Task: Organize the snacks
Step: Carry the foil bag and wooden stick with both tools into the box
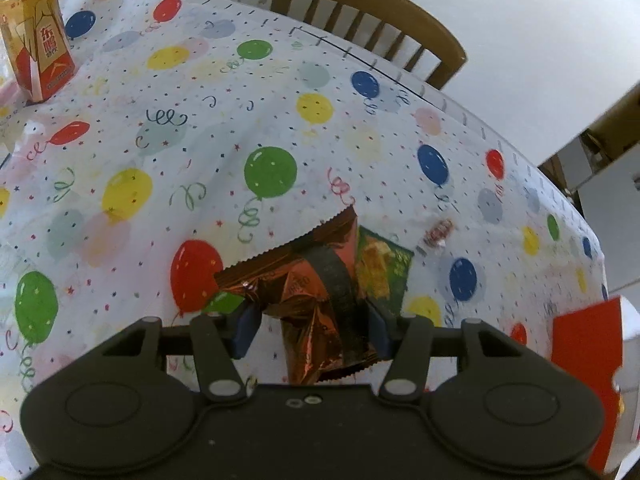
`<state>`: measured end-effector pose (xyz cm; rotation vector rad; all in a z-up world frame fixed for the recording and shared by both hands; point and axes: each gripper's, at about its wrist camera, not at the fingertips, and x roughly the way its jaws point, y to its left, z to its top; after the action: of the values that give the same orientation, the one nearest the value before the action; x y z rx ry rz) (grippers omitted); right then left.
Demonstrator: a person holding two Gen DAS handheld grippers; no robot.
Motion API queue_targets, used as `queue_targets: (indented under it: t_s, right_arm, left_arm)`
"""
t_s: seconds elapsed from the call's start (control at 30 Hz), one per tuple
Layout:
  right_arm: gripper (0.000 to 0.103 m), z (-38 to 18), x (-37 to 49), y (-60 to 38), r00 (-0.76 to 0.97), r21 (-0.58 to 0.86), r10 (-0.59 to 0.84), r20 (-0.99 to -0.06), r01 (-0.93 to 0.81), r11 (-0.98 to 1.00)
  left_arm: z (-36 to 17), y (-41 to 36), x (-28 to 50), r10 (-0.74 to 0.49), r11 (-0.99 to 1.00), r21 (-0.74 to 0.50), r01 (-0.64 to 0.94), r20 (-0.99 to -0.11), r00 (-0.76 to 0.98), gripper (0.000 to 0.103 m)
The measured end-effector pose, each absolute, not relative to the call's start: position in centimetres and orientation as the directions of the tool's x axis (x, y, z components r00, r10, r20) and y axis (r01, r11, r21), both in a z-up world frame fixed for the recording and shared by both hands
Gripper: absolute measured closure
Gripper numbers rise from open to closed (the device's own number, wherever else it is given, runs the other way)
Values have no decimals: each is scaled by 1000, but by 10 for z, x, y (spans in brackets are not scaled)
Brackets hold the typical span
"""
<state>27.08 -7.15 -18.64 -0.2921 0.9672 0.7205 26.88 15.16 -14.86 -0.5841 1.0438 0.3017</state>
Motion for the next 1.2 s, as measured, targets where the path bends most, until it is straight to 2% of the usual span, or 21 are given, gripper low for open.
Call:
queue_targets:
  t_s: [0.5, 0.9, 1.2]
  right_arm:
    - [92, -148, 243, -134, 383, 208, 478, -791, -566, 798]
    - [92, -91, 234, -204, 483, 227, 501, -718, -517, 825]
    - [92, -60, 248, -276, 580, 205, 466, -668, -459, 865]
  left_arm:
    - [-121, 113, 221, -123, 853, -358, -380, -845, 520, 49]
    - [-80, 47, 222, -178, 904, -358, -233, -812, 556, 49]
    - [-49, -24, 239, -218, 932, -344, -116, -785, 581, 49]
